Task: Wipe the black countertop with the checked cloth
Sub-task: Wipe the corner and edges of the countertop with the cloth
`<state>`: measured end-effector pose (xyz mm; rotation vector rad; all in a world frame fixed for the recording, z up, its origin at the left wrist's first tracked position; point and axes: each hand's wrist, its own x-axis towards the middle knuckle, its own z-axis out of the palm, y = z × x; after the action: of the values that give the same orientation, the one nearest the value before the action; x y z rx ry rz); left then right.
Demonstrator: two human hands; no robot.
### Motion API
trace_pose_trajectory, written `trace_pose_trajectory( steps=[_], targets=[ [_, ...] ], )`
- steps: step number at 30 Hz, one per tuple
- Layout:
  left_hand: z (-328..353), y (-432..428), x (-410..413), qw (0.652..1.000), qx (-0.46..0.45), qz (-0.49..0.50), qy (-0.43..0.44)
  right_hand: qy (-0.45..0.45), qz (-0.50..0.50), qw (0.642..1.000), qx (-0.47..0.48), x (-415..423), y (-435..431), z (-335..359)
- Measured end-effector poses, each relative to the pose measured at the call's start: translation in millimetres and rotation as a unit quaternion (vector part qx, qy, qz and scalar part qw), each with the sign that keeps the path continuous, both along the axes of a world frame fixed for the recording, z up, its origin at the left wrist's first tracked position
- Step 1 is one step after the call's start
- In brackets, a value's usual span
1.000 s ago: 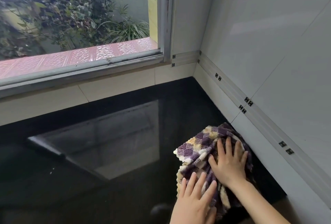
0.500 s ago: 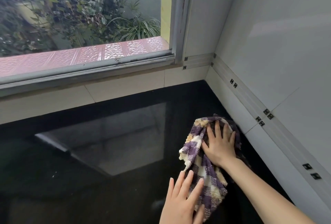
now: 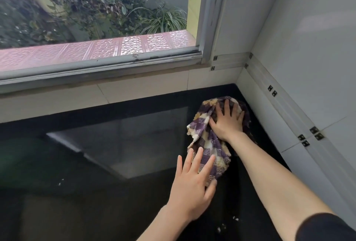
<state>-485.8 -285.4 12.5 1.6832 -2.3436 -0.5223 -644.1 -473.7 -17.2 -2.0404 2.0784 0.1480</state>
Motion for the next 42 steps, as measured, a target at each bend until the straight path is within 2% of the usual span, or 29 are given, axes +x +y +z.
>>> trace_pose_trajectory(
  steps=[10,15,21,30,33,37,40,42],
  targets=[
    [14,-14,12,0.998,0.027,0.041,0.028,0.008,-0.001,1.0,0.019,-7,-62,5],
    [16,-14,15,0.997,0.019,0.056,0.039,0.013,-0.046,0.998,0.047,-1,-83,18],
    [15,-10,22,0.996,0.025,0.07,0.044,0.01,-0.141,0.988,0.066,32,-76,15],
    [12,-11,35,0.993,0.018,0.108,0.042,0.015,-0.127,0.988,0.088,75,-59,12],
    [10,-5,40,0.991,0.019,0.12,0.048,-0.005,-0.074,0.993,0.094,97,-50,17],
    [10,2,52,0.985,-0.002,0.148,0.093,-0.011,0.081,0.994,0.076,160,-20,14],
    [13,9,73,0.965,-0.053,0.195,0.169,-0.035,0.183,0.981,0.061,217,10,8],
    [9,16,95,0.947,-0.089,0.245,0.186,-0.032,0.236,0.97,0.055,247,29,5]
  ],
)
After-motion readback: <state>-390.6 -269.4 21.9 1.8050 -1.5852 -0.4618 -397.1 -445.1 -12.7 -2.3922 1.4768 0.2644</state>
